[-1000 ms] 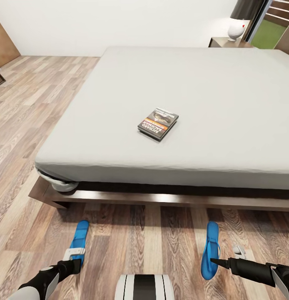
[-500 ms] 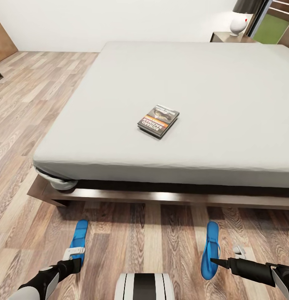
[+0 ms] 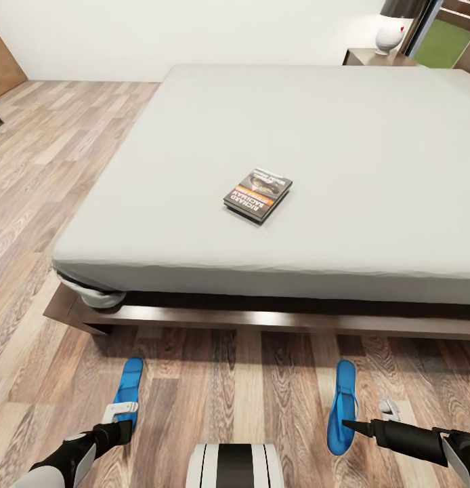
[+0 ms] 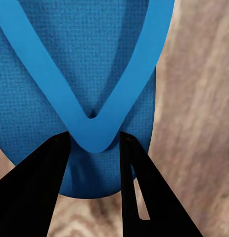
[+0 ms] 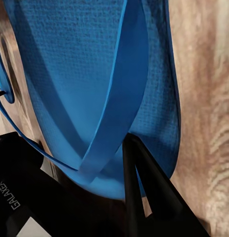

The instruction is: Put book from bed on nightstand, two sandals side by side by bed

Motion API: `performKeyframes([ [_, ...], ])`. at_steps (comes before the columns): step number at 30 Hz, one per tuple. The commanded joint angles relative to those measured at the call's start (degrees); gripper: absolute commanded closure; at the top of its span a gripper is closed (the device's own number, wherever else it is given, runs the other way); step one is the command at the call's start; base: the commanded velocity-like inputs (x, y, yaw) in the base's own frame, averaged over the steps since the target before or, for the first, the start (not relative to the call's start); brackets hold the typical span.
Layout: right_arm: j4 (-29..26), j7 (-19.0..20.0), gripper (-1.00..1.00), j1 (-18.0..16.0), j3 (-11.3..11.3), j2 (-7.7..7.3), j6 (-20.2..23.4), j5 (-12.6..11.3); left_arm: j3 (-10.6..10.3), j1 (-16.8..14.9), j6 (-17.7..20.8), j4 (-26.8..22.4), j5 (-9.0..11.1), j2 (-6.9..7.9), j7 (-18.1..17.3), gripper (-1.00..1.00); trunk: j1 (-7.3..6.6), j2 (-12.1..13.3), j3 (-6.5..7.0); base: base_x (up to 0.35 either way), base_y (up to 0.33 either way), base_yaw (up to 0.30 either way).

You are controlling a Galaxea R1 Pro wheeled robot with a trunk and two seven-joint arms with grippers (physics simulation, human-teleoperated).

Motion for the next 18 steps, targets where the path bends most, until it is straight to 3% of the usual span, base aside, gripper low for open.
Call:
performKeyframes([
  [1,0.0,0.5,1.00,0.0,-0.3,0.02,0.9,0.0,0.5,0.0,0.1,-0.1,-0.4,-0.02,-0.3,1.00,-0.01,0.0,-0.03,0.000,0.000,0.000],
  [7,0.0,0.5,1.00,0.0,-0.3,0.02,0.9,0.0,0.5,0.0,0.1,-0.1,-0.4,-0.02,-0.3,1.00,0.07,-0.1,-0.70,0.000,0.000,0.000],
  [18,0.0,0.5,1.00,0.0,-0.3,0.02,0.9,0.0,0.5,0.0,0.1,-0.1,-0.4,-0.02,-0.3,1.00,0.07,-0.1,-0.70,0.000,0.000,0.000],
])
